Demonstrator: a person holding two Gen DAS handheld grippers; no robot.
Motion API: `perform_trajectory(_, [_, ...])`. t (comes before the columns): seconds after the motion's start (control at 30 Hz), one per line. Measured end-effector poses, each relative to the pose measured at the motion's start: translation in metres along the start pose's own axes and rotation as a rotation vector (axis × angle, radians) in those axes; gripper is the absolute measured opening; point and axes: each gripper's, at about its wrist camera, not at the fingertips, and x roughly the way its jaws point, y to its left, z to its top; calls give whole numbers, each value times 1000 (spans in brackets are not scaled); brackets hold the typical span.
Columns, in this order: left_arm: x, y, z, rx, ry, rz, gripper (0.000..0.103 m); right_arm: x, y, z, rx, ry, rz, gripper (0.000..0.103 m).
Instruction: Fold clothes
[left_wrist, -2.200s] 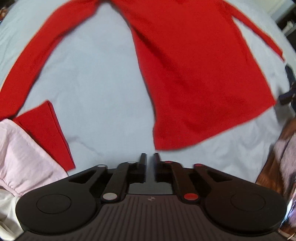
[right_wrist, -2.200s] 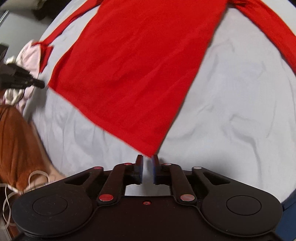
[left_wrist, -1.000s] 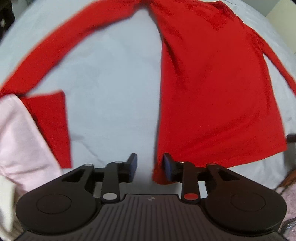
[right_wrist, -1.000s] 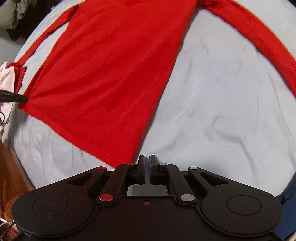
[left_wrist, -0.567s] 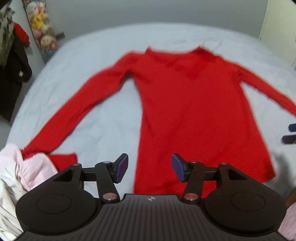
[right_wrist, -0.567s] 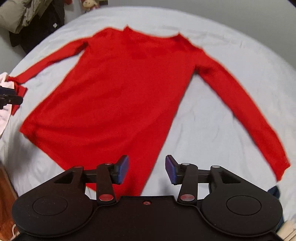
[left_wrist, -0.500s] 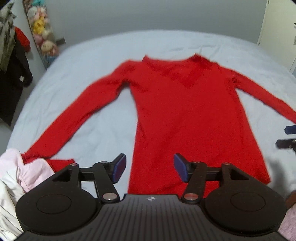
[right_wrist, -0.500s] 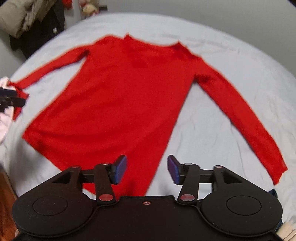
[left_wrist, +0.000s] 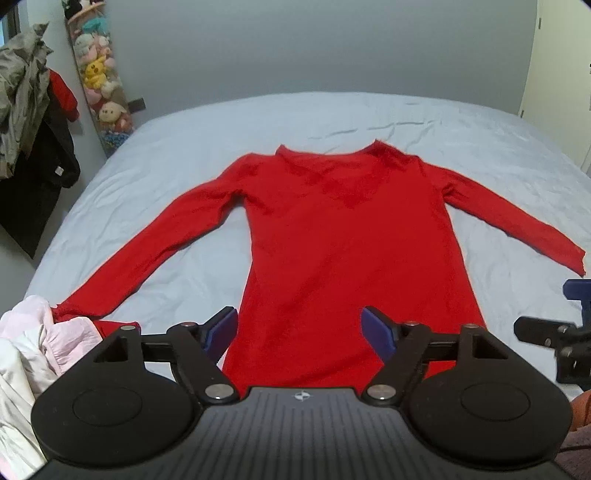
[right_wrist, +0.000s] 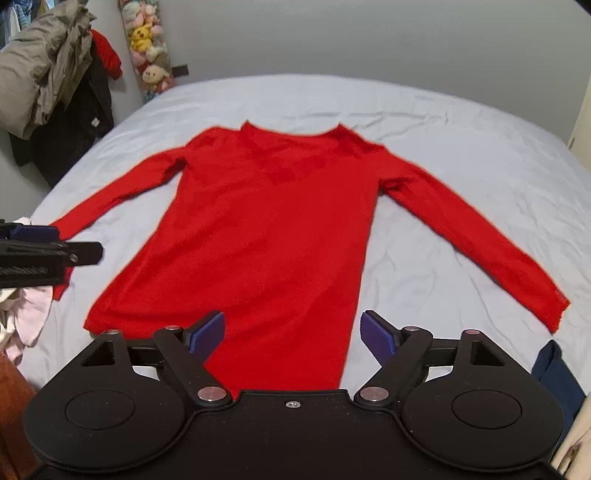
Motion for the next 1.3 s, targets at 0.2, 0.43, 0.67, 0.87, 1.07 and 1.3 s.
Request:
perform_trajectory(0.2, [-19, -4, -7, -20, -42, 36, 75, -27, 12, -10, 33, -78, -63, 91])
perform_trajectory(0.43, [-37, -2, -21, -15, -62, 86, 75, -54, 16, -22, 59, -166, -117, 91])
perform_trajectory(0.67, [-37, -10, -27, -5, -64, 87, 75, -56, 23, -28, 74, -187, -121, 93])
perform_trajectory(0.87, [-35, -13, -34, -6, -78, 146, 75, -57, 26, -34, 90, -197, -116, 93])
perform_trajectory(1.07, [-45, -6, -34, -62, -125, 111, 75, -63, 25, -35, 104, -231, -139, 93])
perform_trajectory(1.3, [-53, -10, -38, -45, -177, 137, 75, -63, 28, -39, 91, -244, -125, 93])
